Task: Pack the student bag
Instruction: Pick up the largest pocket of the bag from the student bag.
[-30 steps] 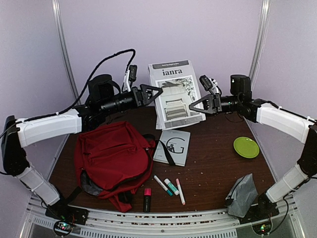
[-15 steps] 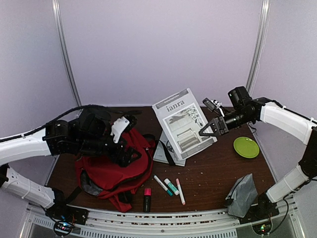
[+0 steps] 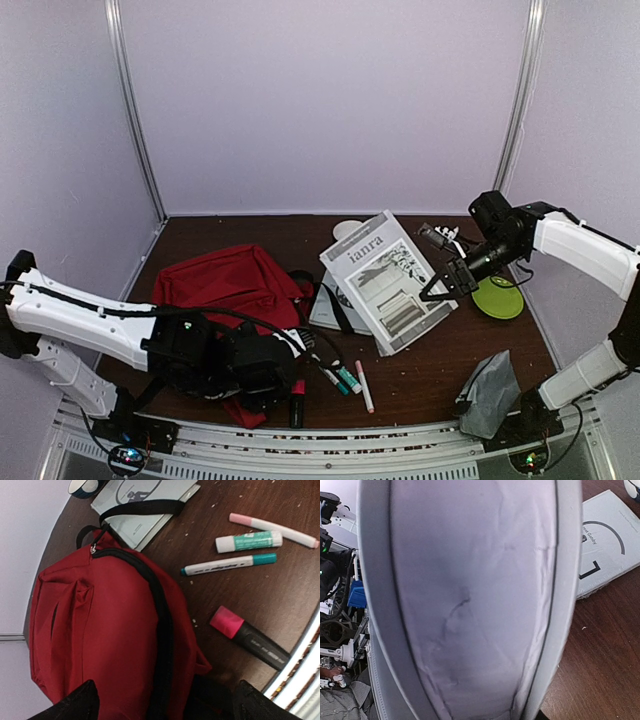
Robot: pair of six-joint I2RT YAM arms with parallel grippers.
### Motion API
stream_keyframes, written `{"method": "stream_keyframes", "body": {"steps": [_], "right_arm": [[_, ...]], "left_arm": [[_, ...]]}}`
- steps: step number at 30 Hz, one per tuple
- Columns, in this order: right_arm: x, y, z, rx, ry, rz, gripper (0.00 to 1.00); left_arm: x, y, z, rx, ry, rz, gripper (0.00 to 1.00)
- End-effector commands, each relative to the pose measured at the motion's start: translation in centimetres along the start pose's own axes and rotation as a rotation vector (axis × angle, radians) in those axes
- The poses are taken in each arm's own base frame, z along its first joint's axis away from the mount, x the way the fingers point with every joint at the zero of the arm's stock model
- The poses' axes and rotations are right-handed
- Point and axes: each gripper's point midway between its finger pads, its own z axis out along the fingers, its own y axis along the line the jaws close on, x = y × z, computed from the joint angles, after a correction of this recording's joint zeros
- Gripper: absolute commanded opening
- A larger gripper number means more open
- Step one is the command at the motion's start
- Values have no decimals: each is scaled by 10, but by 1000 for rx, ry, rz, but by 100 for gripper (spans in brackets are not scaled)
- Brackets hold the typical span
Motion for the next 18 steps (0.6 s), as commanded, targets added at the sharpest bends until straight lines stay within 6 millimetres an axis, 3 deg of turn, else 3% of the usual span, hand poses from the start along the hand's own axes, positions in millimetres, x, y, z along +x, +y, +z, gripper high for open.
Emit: {"method": "stream_keyframes", "body": {"steps": [1,6,9,14,18], "right_arm": [[5,-4,-7,47,-10,-37,25],[13,-4,-9,48,16,-29,25],[15,-4,-4,40,24,-28,25],[17,9,11,-43,77,-17,25],[16,17,24,-117,89,17,24]], "left_arm": [[-1,30,0,-192,-15,-24,94],[6,35,10,-255,19,-10,85],[9,37,14,-265,35,15,74],[17,72,14,-271,45,-130,62],[14,94,9,-234,-48,-263,41]]}}
